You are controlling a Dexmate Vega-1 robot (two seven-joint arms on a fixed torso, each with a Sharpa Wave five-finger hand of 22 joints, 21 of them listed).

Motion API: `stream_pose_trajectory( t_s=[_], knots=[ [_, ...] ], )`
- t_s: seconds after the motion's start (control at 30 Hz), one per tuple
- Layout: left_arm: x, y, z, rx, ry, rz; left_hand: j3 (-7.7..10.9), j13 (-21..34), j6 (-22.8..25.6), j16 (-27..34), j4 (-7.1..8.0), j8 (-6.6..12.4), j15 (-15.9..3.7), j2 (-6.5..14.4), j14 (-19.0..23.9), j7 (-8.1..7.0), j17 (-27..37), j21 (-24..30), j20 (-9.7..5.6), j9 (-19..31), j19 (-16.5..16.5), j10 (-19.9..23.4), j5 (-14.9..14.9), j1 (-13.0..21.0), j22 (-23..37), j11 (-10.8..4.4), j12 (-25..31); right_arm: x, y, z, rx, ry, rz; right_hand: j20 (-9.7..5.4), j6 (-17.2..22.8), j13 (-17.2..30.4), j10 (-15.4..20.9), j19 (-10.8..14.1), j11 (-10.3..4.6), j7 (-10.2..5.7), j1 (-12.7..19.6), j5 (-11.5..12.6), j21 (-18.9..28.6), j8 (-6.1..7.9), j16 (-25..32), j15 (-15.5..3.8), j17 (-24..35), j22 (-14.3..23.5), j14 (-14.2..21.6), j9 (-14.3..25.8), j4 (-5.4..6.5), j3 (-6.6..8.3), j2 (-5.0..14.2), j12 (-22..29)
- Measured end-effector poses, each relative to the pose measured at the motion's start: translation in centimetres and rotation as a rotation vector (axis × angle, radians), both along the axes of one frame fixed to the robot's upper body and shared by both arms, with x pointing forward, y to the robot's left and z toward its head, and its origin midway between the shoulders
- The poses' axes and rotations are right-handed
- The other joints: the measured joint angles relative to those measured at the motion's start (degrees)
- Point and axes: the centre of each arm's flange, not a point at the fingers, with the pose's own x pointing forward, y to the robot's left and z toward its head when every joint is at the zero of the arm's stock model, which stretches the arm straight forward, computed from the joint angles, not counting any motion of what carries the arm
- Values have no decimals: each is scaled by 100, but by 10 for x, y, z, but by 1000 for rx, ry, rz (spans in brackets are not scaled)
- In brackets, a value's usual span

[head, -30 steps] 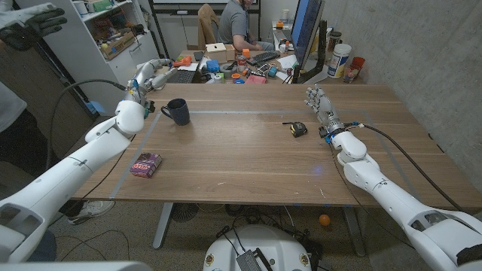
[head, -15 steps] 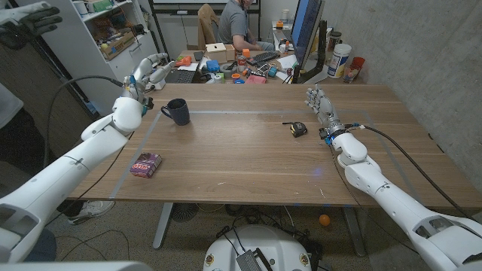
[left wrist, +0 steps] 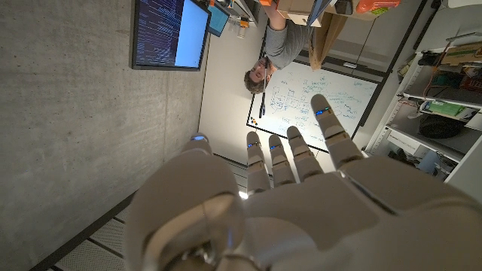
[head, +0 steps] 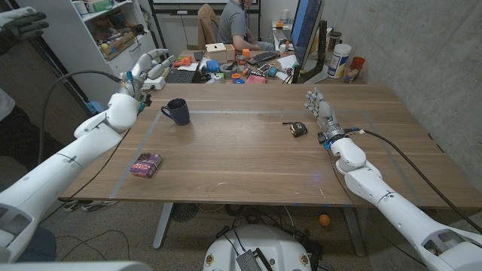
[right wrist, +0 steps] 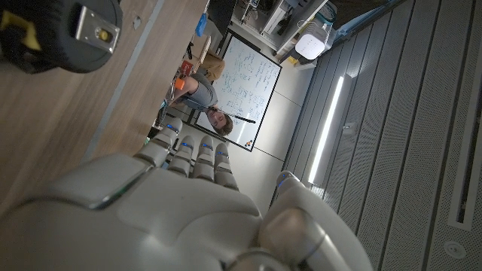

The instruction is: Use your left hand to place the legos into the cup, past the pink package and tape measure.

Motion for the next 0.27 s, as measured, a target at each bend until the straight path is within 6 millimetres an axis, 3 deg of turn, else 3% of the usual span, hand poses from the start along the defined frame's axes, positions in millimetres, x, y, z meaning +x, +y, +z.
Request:
stream_pose_trajectory(
  t_s=[0.27],
  knots=[
    [-2,-1,7,19,-6,-19,0,-37,31,0,0,0,-30,0,30,31,-27,-22,-23,0,24,0,0,0,0,0,0,-20,0,-19,23,3,-32,0,0,0,0,0,0,0,0,0,0,0,0,0,0,0,0,0,23,-23,0,0]
  ],
)
